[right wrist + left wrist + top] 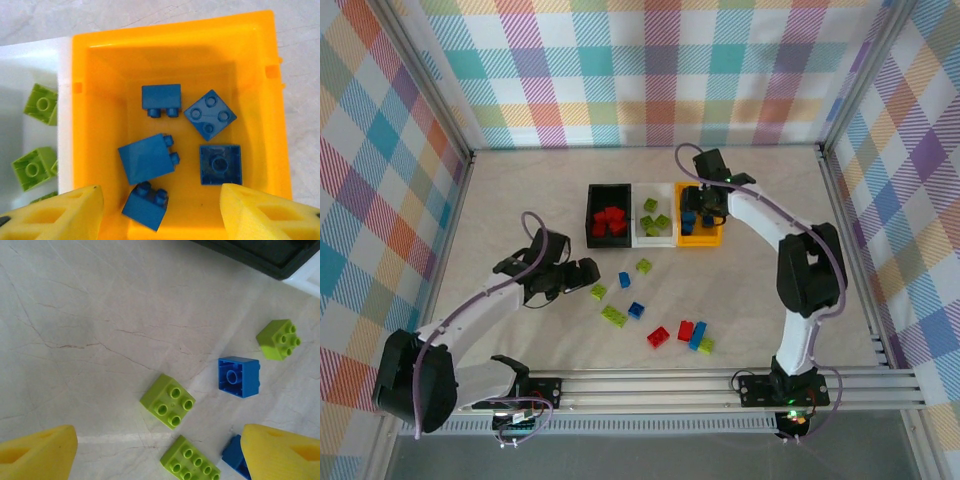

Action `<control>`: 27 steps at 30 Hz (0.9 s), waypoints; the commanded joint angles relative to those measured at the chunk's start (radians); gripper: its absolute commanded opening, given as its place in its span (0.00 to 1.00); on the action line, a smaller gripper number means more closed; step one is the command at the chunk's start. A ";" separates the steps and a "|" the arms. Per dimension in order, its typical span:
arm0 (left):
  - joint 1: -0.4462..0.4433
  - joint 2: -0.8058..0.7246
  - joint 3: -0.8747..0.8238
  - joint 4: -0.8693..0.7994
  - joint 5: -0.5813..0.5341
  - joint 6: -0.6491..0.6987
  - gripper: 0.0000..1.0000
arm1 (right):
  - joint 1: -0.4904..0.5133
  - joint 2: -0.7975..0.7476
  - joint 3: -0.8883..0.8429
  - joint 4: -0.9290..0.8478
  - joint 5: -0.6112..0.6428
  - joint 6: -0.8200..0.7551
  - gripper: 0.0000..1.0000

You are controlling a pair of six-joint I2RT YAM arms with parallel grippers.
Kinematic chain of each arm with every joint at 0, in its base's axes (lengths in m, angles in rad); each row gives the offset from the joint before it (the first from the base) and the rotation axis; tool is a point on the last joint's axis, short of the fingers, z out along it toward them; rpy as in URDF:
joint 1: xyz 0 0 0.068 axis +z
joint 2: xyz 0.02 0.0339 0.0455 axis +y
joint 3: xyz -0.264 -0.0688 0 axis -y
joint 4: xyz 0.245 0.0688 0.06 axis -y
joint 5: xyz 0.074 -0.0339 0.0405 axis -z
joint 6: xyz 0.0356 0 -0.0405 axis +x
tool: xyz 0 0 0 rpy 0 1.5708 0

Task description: Sort the legos into containers by color

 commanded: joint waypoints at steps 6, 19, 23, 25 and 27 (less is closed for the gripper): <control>-0.123 0.173 0.072 -0.010 -0.113 0.050 0.75 | 0.161 -0.251 -0.238 0.068 0.003 0.007 0.66; -0.218 0.398 0.153 -0.022 -0.261 0.094 0.69 | 0.185 -0.448 -0.408 0.102 0.030 0.026 0.66; -0.229 0.417 0.144 -0.016 -0.258 0.097 0.59 | 0.185 -0.462 -0.414 0.105 0.050 0.021 0.66; -0.238 0.419 0.143 -0.014 -0.258 0.094 0.53 | 0.185 -0.459 -0.417 0.110 0.052 0.021 0.66; -0.242 0.412 0.138 -0.014 -0.259 0.088 0.50 | 0.184 -0.456 -0.418 0.109 0.059 0.021 0.66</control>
